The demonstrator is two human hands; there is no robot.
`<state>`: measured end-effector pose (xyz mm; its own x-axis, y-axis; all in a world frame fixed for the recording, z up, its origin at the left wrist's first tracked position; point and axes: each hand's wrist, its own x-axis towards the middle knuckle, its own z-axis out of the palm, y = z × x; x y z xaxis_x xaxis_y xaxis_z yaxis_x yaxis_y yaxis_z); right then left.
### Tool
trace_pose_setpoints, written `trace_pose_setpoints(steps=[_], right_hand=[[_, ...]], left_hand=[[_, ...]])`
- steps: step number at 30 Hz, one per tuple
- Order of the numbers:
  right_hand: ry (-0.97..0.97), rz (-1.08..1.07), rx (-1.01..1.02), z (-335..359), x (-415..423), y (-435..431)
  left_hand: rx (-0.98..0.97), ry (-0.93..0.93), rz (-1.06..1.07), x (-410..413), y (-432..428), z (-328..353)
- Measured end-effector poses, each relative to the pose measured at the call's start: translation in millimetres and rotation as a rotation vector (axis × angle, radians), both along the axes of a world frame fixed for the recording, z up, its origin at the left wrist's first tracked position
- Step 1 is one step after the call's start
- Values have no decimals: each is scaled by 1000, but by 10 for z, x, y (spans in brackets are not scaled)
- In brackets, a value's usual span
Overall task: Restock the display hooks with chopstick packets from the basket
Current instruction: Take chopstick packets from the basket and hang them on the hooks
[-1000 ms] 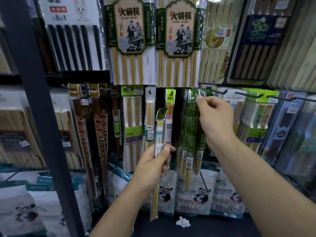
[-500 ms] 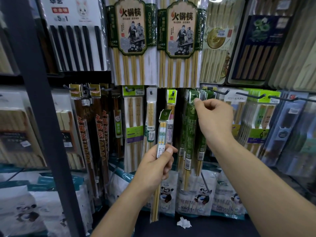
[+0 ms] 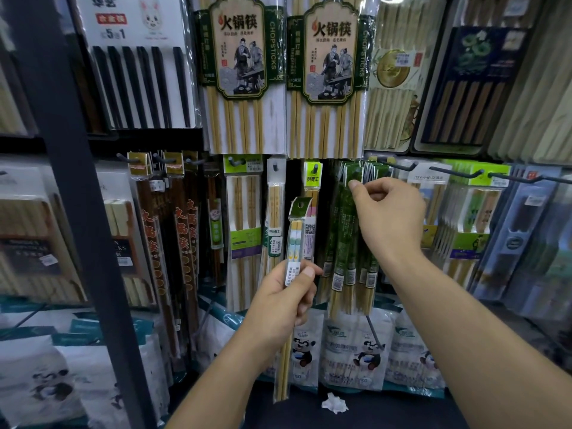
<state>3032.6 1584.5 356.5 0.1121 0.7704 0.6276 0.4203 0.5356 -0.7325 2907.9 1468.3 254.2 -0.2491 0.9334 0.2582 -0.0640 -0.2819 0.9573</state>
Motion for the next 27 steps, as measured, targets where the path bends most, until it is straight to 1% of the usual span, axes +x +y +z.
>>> trace_pose_setpoints(steps=[5, 8, 11, 13, 17, 21, 25, 27], right_hand=[[109, 97, 2, -73, 42, -102], [151, 259, 7, -108, 43, -208], [140, 518, -62, -160, 36, -335], [135, 601, -94, -200, 29, -382], [174, 599, -100, -230, 61, -374], [233, 616, -166, -227, 146, -332], [308, 583, -200, -187, 278, -255], [385, 571, -232, -149, 349, -206]], left_hand=[[17, -67, -31, 6, 3, 3], [51, -159, -61, 27, 10, 28], [45, -102, -26, 50, 1, 40], [48, -35, -19, 71, -22, 61], [83, 64, -39, 115, -43, 90], [109, 74, -64, 199, 7, 101], [111, 218, 7, 320, 163, 122], [111, 232, 39, 373, 249, 129]])
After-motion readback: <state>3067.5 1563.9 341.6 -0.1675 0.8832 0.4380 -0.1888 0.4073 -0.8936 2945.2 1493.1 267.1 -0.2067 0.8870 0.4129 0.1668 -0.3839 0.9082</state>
